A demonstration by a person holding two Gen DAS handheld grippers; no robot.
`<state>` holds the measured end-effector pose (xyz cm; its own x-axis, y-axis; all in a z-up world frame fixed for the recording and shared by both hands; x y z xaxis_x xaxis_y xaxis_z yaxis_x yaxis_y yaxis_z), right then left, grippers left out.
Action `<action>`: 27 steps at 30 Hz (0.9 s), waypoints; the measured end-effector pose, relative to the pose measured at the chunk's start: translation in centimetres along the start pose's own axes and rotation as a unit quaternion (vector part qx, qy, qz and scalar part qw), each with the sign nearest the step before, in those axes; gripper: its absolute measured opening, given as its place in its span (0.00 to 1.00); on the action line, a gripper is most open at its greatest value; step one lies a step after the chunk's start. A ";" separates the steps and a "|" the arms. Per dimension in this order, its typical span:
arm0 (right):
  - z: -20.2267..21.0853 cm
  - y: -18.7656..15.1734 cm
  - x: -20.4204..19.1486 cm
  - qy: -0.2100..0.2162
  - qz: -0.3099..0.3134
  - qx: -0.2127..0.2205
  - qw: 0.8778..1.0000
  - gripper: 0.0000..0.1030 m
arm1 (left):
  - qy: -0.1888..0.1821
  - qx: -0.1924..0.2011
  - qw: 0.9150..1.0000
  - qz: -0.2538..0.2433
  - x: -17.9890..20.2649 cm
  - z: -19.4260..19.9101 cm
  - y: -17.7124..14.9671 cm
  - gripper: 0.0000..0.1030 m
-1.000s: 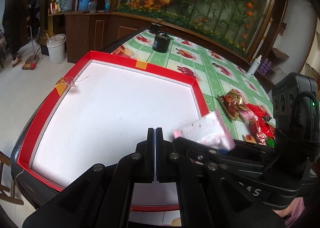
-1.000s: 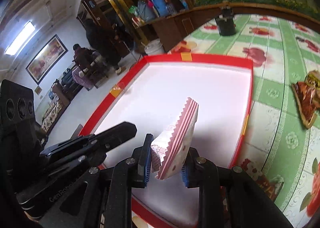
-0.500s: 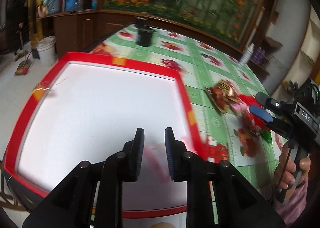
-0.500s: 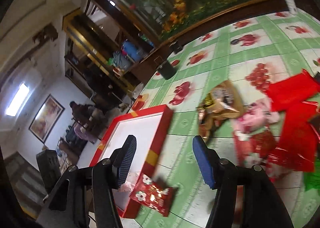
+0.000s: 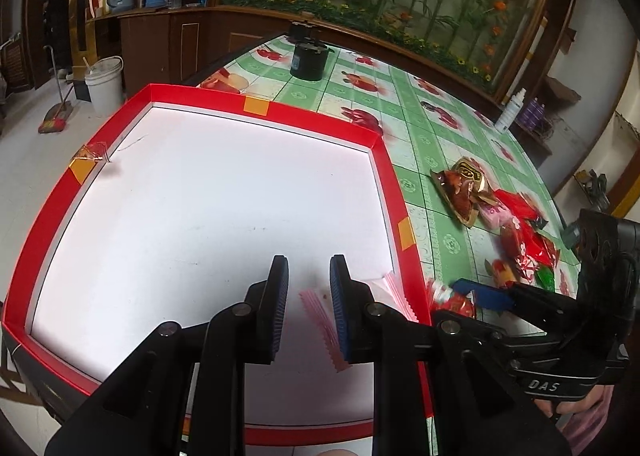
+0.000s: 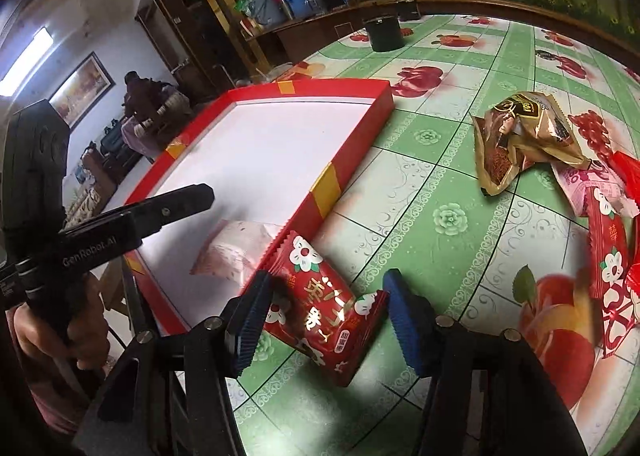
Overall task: Organize snacks
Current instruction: 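Lower the packets into the tray and open both tools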
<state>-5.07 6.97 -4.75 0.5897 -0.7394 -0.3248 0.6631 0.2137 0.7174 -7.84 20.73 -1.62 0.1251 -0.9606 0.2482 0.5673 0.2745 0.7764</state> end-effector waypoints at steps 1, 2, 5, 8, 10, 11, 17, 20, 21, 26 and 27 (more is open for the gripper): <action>-0.1 -0.2 0.0 -0.010 0.014 -0.005 1.000 0.45 | -0.004 -0.002 1.000 -0.001 0.0 0.0 -0.1 0.18; -0.2 -0.4 -0.2 -0.033 0.047 -0.012 0.998 0.31 | -0.006 -0.004 1.000 -0.001 0.2 -0.1 -0.2 0.18; 1.0 -1.2 -1.0 -0.054 0.094 -0.030 0.994 0.26 | -0.018 -0.012 1.000 0.002 0.2 -0.2 -0.7 0.18; 1.8 -1.6 -1.1 -0.066 0.098 -0.034 0.992 0.24 | -0.031 -0.024 0.999 0.001 0.6 -0.3 -1.3 0.18; 2.4 -1.8 -0.5 -0.070 0.080 -0.030 0.994 0.23 | -0.039 -0.026 0.999 -0.004 1.0 -0.2 -1.8 0.18; 2.6 -1.8 -0.2 -0.070 0.065 -0.030 0.995 0.22 | -0.040 -0.026 0.999 -0.007 1.2 -0.2 -1.9 0.18; 5.3 -0.3 0.4 -0.074 0.034 0.014 0.997 0.17 | -0.050 -0.026 0.998 -0.008 0.9 0.5 -3.2 0.22; 6.1 1.7 -0.1 -0.070 0.025 0.046 0.996 0.17 | -0.050 -0.023 0.998 -0.024 0.9 1.2 -3.6 0.22; 6.1 2.4 -0.3 -0.067 0.021 0.055 0.996 0.17 | -0.049 -0.024 0.998 -0.027 0.9 1.3 -3.7 0.22; 4.6 5.6 -3.5 -0.013 0.003 0.083 0.996 0.17 | -0.048 -0.021 0.998 -0.036 0.6 2.0 -4.2 0.22; 3.9 5.9 -4.1 -0.008 0.004 0.082 0.997 0.17 | -0.048 -0.021 0.998 -0.036 0.5 2.2 -4.3 0.22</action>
<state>-5.39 8.79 3.22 0.5867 -0.7479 -0.3105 0.5739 0.1134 0.8110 -12.06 19.14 -3.56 0.0056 -0.9689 0.2473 0.6059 0.2001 0.7700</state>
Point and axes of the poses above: each gripper's, at about its wrist camera, not at the fingertips, and z roughly against the way its jaws point, x to its right, y to its top, the point moved 7 cm from there along -z, roughly the way its jaws point, and after that the axes turned 12 degrees about x, right-handed, at the moved point
